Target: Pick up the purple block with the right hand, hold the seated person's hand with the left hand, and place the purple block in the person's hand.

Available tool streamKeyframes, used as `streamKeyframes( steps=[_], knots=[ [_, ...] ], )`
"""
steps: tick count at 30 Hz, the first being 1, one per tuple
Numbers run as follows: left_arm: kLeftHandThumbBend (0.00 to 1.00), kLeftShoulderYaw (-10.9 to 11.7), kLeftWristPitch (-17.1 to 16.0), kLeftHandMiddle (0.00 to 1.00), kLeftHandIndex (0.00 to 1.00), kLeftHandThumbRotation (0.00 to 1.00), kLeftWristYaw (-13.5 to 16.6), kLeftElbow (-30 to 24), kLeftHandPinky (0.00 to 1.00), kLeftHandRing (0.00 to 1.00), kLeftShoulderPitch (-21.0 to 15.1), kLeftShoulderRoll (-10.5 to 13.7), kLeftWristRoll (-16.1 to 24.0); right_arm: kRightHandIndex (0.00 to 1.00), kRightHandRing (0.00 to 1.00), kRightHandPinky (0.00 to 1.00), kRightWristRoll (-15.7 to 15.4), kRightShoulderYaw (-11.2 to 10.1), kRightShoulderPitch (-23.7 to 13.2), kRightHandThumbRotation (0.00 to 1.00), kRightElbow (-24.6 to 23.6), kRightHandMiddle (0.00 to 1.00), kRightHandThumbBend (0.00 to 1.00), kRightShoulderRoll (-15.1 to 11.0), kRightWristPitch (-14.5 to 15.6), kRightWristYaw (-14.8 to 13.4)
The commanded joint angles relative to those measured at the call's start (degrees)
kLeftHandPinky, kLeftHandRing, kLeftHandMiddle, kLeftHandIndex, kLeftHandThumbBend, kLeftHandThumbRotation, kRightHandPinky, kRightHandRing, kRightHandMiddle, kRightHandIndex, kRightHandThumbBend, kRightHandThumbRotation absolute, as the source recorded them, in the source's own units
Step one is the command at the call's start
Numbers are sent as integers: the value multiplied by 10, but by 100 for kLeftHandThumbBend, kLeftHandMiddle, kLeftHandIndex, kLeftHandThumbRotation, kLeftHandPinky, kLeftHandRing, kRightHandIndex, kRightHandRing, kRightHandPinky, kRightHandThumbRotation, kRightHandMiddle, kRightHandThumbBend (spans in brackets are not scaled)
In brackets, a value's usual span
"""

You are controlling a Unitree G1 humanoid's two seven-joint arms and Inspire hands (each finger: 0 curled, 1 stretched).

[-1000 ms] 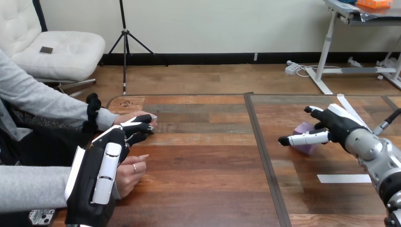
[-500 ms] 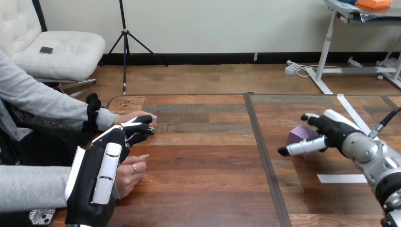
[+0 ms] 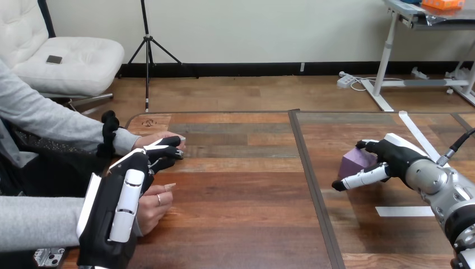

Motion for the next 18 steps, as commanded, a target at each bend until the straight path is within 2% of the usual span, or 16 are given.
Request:
streamKeyframes(
  steps=[1, 8, 13, 18],
  knots=[
    [46, 5, -10, 79, 58, 100, -3, -8, 79, 84, -27, 4, -6, 94, 91, 74, 2, 0, -25, 28, -8, 96, 100, -6, -9, -6],
    [45, 6, -14, 78, 58, 100, -2, -5, 79, 84, -28, 3, -5, 92, 86, 68, 8, -5, -20, 26, -13, 93, 100, -12, -33, -8],
    [45, 7, -10, 78, 58, 100, 1, -10, 78, 83, -27, 5, 0, 91, 82, 63, 4, -2, -22, 26, -16, 90, 100, -16, -36, -8],
    [45, 7, -12, 78, 58, 100, -1, -7, 78, 83, -28, 5, -3, 90, 81, 63, 6, -4, -20, 25, -17, 90, 100, -20, -48, -7]
  ],
)
